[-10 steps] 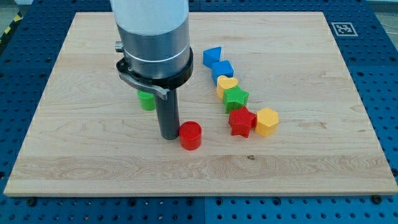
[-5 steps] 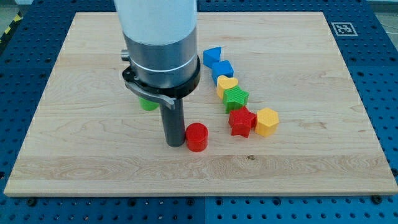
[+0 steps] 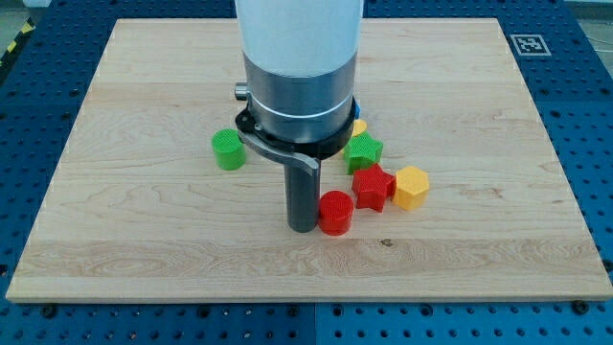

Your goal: Push the red circle to the bottom of the red star

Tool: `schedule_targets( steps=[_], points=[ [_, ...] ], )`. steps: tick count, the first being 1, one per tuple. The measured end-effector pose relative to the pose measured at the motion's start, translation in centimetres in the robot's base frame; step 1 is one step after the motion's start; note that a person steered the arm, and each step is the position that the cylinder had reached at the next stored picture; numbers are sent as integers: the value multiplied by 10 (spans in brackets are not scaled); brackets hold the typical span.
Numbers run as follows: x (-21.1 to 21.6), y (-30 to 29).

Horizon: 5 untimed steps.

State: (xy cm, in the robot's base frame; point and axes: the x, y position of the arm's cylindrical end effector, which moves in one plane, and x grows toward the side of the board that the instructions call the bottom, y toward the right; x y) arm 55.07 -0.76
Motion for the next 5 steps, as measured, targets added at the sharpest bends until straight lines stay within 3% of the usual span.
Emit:
schedule_targets(
  steps=[3, 5],
  points=[
    [11, 43],
    [14, 41]
  ],
)
